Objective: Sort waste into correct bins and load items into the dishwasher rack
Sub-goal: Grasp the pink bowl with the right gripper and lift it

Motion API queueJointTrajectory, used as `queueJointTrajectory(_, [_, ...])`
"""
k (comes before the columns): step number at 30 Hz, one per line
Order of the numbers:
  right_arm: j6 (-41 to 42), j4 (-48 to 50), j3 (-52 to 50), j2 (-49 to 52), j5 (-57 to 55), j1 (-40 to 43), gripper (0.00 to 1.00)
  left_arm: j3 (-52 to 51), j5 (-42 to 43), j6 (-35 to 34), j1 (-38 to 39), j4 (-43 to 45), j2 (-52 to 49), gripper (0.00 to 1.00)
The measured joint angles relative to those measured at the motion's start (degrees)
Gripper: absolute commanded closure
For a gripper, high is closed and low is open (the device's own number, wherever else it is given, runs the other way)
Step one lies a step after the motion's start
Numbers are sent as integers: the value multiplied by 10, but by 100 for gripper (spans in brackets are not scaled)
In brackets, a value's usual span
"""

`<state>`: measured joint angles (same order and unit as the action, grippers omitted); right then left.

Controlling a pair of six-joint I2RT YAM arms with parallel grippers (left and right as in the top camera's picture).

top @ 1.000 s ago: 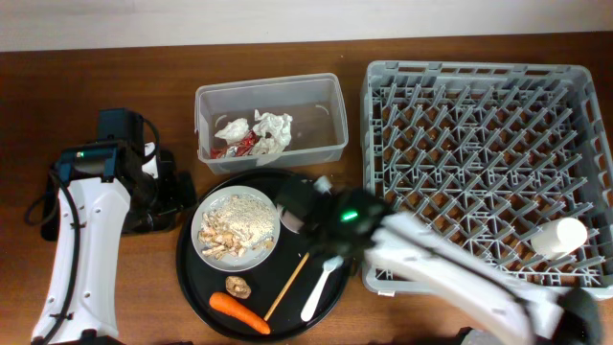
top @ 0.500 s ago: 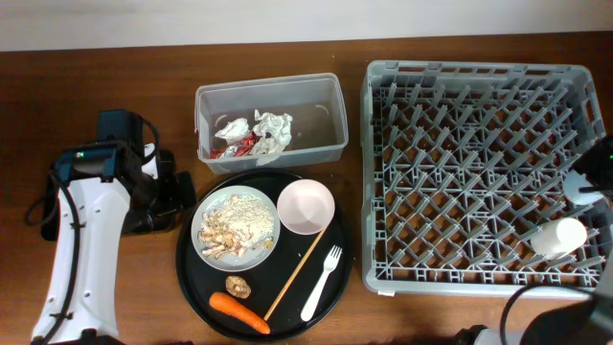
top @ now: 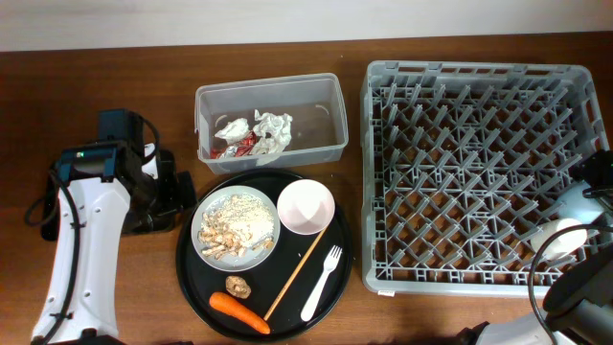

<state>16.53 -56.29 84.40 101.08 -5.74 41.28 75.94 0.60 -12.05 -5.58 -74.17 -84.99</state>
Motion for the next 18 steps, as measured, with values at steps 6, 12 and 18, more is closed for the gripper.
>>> queueJointTrajectory(6, [-8,-42,39,-6,76,0,20,0,0,0,0,0,0,1])
queueJointTrajectory(12, [-93,-144,110,-154,177,-175,20,0,0,0,0,0,0,1])
queueJointTrajectory(18, [-122,-173,84,-136,188,-519,21,0,0,0,0,0,0,1])
